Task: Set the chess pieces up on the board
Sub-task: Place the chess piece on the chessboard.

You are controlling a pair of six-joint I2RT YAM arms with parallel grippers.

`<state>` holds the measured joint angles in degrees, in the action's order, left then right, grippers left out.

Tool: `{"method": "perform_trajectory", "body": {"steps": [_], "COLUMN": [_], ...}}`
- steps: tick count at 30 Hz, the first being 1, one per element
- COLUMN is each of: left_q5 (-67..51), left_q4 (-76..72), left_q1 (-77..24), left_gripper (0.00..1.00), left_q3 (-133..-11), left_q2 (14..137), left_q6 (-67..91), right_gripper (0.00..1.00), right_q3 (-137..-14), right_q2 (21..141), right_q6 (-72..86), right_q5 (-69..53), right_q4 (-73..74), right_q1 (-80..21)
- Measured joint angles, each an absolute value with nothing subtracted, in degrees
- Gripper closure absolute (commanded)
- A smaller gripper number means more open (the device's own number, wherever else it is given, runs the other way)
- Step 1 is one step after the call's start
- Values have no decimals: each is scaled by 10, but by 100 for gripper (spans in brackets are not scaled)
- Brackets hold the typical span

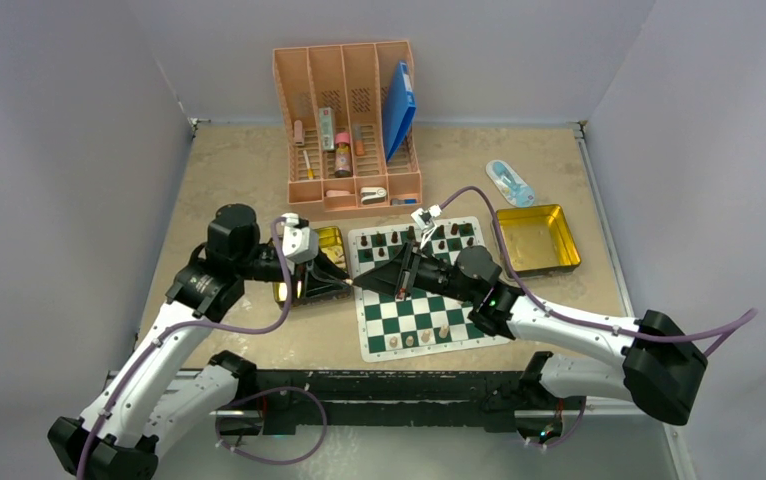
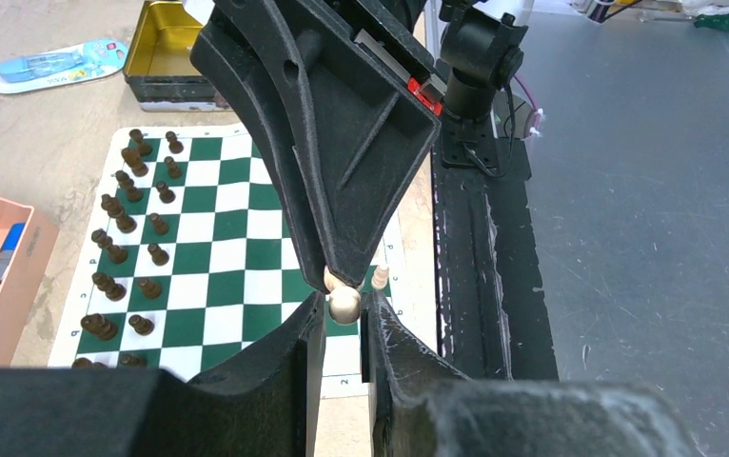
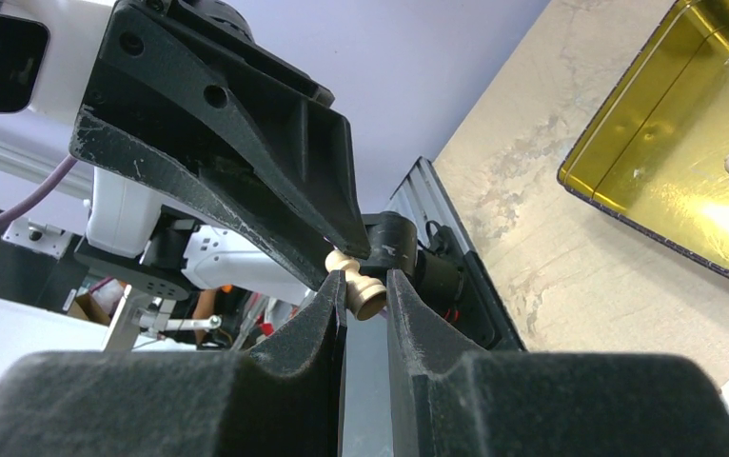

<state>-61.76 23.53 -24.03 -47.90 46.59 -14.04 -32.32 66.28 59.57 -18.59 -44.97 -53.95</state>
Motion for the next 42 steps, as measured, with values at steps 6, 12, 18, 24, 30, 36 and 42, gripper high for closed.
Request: {"method": "perform_trajectory", "body": {"steps": [6,12,18,24,30,36,42], "left_q5": [-637,-628,-613,-554,-481,-376,-249], "left_q4": [227,216,185,196,223,270,323], "left_q1": [-240,-241,-246,-244,-246,-294,-401], "left_gripper": [100,100,100,100,100,100,100], "left_q3": [-479,-477,-461,-464,-485,-544,-579], "left_q2": [474,485,481,487,517,581,668], "left_q6": [-137,-121,-99,-103,-95,-66,-27], "right_gripper": [100,95,64,36,10,3,3], "right_q3": [-323,-319,-310,-310,-310,-311,-327], "right_q2": [664,658,636,573,473,359,267], "right_q6": [601,600,597,566,521,481,454], "right_q5": [-192,-185,-162,-147,-95,-37,21], "right_q4": [-454,-448,-427,-367,-267,-164,-58], "right_q1": [-539,-535,-536,-532,-524,-524,-524]}}
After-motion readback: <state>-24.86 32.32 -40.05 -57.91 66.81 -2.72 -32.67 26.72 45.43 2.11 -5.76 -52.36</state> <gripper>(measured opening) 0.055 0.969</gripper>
